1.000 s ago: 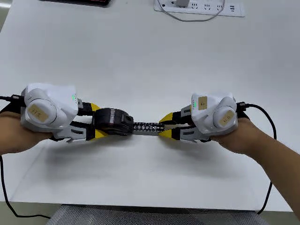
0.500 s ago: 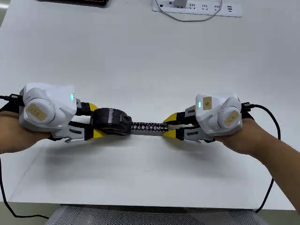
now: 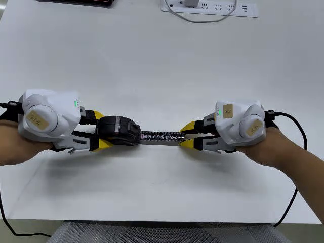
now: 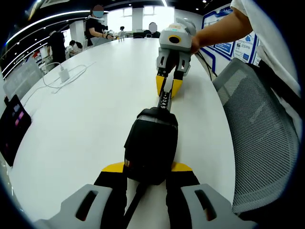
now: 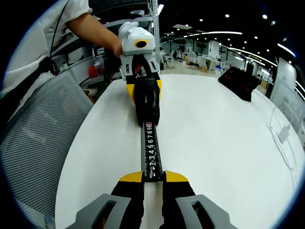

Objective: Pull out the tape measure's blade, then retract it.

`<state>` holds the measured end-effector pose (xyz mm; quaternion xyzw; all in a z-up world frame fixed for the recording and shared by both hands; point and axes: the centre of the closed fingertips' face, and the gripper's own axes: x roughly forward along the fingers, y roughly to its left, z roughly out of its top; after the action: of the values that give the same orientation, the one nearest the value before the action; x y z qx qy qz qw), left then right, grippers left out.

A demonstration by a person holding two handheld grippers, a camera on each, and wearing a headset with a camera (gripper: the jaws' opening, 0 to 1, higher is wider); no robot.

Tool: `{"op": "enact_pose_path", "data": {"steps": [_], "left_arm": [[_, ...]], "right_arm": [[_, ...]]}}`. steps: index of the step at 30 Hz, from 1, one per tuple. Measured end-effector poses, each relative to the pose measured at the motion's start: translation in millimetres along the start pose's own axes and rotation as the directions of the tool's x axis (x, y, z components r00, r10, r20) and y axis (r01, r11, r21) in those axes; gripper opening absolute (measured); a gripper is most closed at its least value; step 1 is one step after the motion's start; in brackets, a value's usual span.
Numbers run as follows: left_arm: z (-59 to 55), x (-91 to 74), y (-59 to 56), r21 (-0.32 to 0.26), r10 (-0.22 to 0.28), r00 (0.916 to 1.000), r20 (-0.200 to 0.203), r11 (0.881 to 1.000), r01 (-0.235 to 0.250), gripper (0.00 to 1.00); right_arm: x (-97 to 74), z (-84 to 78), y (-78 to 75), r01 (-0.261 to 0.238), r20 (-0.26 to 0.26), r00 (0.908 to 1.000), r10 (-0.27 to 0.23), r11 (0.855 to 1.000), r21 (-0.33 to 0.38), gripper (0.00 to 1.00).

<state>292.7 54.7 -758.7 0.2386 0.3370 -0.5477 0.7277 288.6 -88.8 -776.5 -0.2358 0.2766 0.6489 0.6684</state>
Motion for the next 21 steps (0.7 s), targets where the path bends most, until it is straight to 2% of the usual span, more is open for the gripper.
{"op": "enact_pose_path", "data": {"steps": [21], "left_arm": [[-0.9, 0.1, 0.0, -0.003, 0.000, 1.0000, -0.002, 1.000, 0.000, 0.26]], "right_arm": [[-16.0, -15.6, -2.1, 0.013, -0.026, 0.9996, -0.013, 1.000, 0.008, 0.10]]}}
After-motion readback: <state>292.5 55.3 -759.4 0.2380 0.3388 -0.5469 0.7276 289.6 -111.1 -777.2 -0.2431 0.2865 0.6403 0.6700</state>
